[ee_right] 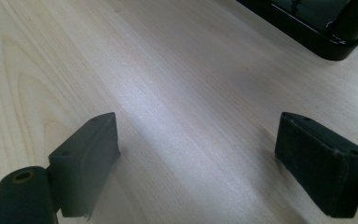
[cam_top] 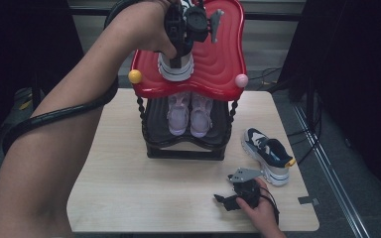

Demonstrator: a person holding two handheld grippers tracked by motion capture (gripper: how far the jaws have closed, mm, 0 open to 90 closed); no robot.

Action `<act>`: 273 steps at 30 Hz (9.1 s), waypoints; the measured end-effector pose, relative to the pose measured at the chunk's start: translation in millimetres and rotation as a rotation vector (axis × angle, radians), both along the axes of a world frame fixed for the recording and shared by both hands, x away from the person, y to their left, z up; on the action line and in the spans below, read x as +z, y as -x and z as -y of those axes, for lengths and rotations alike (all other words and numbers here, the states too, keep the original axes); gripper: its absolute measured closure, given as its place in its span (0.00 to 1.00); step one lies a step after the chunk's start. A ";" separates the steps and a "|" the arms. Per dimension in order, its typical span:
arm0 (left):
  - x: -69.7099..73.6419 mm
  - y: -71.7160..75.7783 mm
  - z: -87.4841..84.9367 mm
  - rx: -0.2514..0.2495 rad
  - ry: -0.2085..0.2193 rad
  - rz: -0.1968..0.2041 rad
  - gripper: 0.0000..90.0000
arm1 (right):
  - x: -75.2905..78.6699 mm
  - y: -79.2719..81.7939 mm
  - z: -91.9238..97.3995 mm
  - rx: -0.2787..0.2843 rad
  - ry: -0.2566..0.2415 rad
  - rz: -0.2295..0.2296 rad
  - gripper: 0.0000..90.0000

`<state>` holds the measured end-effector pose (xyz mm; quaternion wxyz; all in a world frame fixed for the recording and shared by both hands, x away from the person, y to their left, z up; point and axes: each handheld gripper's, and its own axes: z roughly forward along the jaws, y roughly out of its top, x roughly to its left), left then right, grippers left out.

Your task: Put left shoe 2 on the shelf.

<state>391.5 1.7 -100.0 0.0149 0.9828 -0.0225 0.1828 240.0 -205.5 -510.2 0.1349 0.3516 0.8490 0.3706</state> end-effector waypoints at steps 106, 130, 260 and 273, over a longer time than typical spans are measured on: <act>-3.6 -7.2 -3.0 0.069 0.113 0.014 0.51 | 0.0 -0.2 0.2 0.003 0.001 0.000 0.15; 23.3 -0.9 -37.3 0.322 0.213 -0.099 0.35 | 0.0 -0.1 0.2 0.002 0.001 -0.001 0.15; -337.5 35.2 -181.7 0.557 0.390 -0.359 0.27 | 0.1 0.0 0.1 0.002 0.001 -0.002 0.15; -376.5 48.2 -174.7 0.503 0.562 -0.240 0.23 | 0.1 0.0 0.1 0.001 0.003 -0.002 0.14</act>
